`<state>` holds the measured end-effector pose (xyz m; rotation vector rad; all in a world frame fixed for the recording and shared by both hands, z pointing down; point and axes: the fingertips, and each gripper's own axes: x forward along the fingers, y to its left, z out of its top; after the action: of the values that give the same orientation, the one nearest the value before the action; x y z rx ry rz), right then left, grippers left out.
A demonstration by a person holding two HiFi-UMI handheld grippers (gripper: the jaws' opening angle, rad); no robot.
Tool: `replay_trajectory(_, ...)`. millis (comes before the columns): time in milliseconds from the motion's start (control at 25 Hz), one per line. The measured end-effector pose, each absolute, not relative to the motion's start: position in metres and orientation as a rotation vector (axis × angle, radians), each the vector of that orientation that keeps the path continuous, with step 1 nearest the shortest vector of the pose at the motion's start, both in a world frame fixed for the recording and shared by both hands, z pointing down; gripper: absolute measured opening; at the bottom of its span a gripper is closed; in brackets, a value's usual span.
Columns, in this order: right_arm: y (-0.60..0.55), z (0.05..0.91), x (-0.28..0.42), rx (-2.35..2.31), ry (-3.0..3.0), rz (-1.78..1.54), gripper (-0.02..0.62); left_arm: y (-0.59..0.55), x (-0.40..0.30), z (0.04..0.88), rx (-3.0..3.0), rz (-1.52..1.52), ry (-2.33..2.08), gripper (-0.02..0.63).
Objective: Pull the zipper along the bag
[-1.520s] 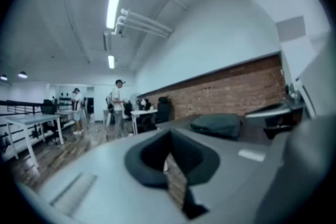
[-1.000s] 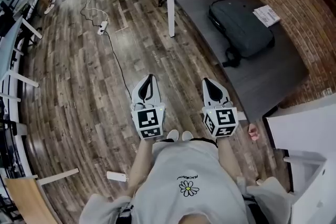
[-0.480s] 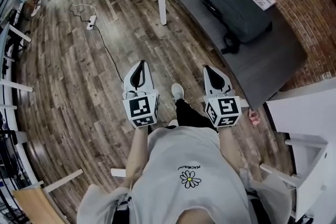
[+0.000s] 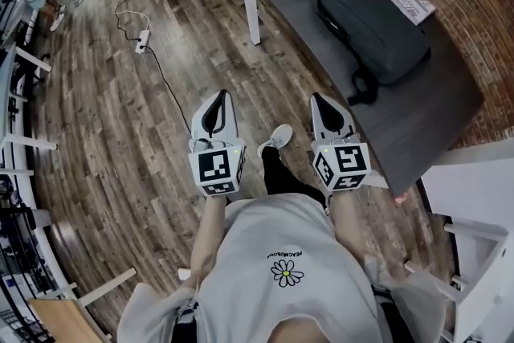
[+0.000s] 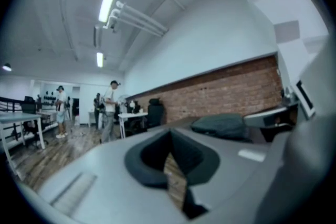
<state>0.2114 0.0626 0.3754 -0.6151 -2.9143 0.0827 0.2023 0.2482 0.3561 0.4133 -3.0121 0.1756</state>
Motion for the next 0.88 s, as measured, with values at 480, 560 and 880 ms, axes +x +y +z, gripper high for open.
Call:
replay_trajectory(480, 0.018, 0.388, 0.032, -0.392, -2.884, 0.062, 0.002, 0.217, 0.001, 0.358, 0.579, 0.052, -2.957, -0.002)
replay_trajectory(560, 0.003, 0.389, -0.001, -0.328, -2.89, 0.035, 0.002, 0.199, -0.044, 0.353, 0.64, 0.031, -2.968, -0.002)
replay_trajectory(880, -0.039, 0.397, -0.077, -0.144, -2.867, -0.005, 0.002, 0.124, -0.158, 0.339, 0.911, 0.134, -2.954, -0.002)
